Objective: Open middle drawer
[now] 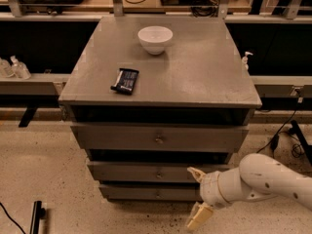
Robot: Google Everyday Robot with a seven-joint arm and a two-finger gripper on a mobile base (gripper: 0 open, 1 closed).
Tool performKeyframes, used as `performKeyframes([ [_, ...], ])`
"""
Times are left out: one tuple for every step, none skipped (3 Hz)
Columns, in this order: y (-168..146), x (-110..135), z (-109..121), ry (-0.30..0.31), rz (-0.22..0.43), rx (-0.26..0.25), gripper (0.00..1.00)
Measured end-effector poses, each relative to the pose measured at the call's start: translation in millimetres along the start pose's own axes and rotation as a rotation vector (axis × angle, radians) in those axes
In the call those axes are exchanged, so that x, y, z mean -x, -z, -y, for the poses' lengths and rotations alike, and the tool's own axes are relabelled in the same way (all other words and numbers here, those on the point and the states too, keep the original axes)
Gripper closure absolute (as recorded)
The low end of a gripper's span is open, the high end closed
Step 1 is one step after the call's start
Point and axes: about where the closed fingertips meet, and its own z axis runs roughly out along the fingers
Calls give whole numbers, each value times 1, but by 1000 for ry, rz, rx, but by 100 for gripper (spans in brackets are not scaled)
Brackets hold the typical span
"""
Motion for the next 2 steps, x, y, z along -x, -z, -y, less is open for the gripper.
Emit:
performKeyframes([
  [-33,-18,-8,-54,36,31,0],
  [-33,-19,-8,-54,27,30,0],
])
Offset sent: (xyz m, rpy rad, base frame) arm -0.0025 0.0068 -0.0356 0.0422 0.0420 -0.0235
